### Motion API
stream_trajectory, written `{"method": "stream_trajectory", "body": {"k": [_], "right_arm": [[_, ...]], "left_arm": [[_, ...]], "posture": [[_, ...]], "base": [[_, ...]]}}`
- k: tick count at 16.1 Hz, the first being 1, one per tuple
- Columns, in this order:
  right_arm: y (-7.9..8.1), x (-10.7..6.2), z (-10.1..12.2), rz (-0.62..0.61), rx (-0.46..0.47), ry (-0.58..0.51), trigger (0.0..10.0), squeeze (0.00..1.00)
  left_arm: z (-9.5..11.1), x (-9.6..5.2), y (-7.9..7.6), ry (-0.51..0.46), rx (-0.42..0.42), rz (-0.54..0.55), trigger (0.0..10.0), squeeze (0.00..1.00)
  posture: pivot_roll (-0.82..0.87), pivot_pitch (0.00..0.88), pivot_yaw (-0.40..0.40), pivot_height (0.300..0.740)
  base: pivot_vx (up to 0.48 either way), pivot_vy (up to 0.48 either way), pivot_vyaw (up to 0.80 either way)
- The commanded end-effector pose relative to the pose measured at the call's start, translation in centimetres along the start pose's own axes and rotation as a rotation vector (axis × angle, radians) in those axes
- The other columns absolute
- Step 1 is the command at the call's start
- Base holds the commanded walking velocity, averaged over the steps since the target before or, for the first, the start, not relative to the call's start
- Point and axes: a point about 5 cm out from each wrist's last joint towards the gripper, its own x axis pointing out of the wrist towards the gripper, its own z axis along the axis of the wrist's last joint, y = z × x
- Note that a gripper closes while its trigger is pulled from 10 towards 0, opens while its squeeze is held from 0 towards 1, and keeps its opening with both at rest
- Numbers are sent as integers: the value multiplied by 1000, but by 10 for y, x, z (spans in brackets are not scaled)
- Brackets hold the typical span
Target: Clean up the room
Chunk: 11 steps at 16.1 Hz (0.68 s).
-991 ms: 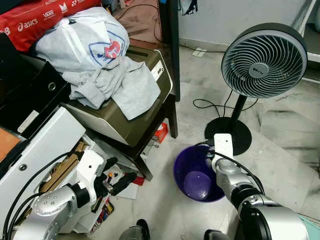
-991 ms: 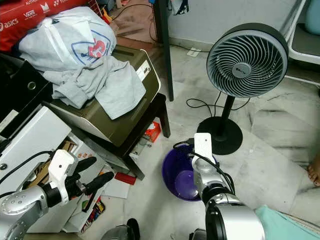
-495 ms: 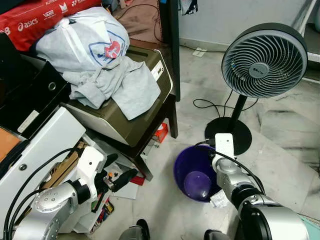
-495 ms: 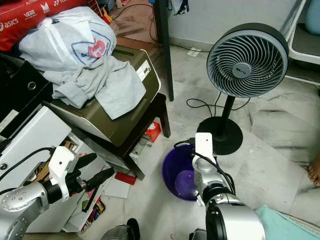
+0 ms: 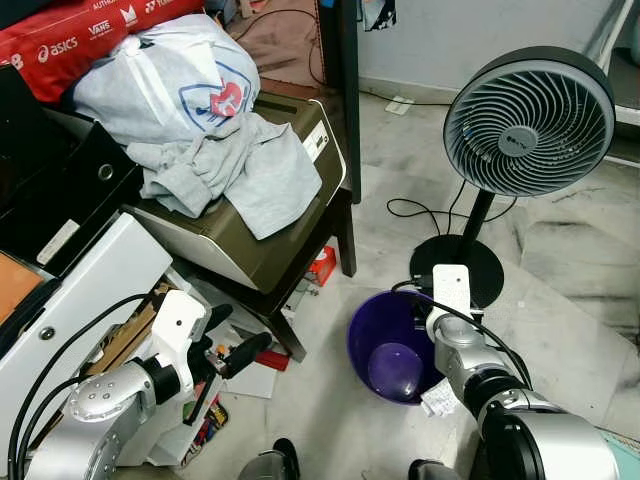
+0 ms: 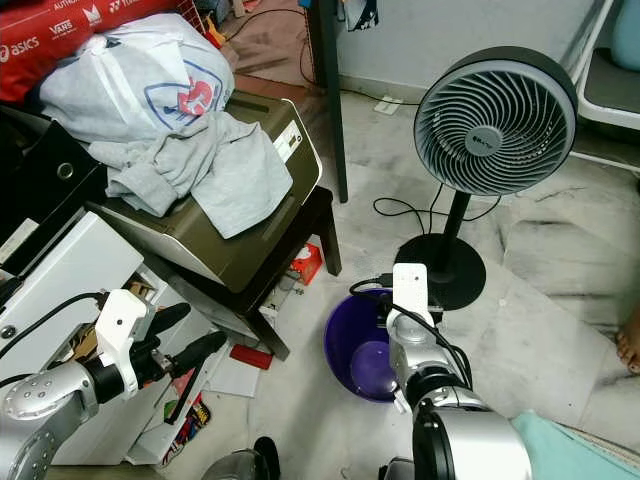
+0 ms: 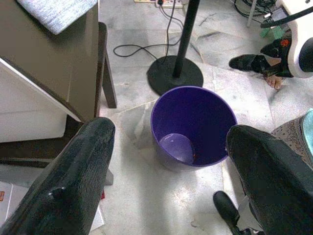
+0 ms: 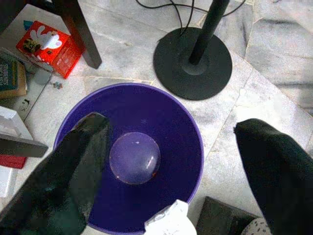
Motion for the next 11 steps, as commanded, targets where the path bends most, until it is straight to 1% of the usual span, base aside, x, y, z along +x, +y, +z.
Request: {"method": "stream_trajectory", "body": {"k": [1,2,3,5,6,8,9,10,11], "right_arm": [[4,-1,-3,9,-5,5,10000,1000],[5,-1,3,9,-23,-18,10000,776],[7,-1,7,15,-14,-30,10000,0],[6,-1,10,7,-23,-49,10000,0],[3,0,15,-10,-15,-80,10000,0],[1,0,20,-17,-2,-107,10000,0],[-1,0,25,-15,7,-131,10000,0],[-2,0,33,-5,10,-177,10000,0],[-3,-1,37,1,-7,-208,10000,0]], "left_arm": [[-2,-3,6,8,-1,28,10000,0],[-1,-2,7,2,0,34,10000,0],[1,-1,9,-12,-14,50,10000,0],[2,0,12,-28,-34,69,10000,0],[4,3,15,-61,-67,104,10000,0],[7,5,17,-91,-91,128,10000,0],[8,7,18,-104,-101,139,10000,0],[10,7,21,-132,-120,173,10000,0],[10,7,23,-145,-131,194,10000,0]], "posture": [[12,204,144,740],[6,199,142,740],[0,197,143,740],[-4,194,143,740],[-20,190,141,740],[-32,186,135,740],[-38,184,133,740],[-49,180,130,740],[-57,178,127,740]], "base": [[0,0,0],[0,0,0],[0,0,0],[0,0,0],[0,0,0],[0,0,0],[0,0,0],[0,0,0],[0,0,0]]}}
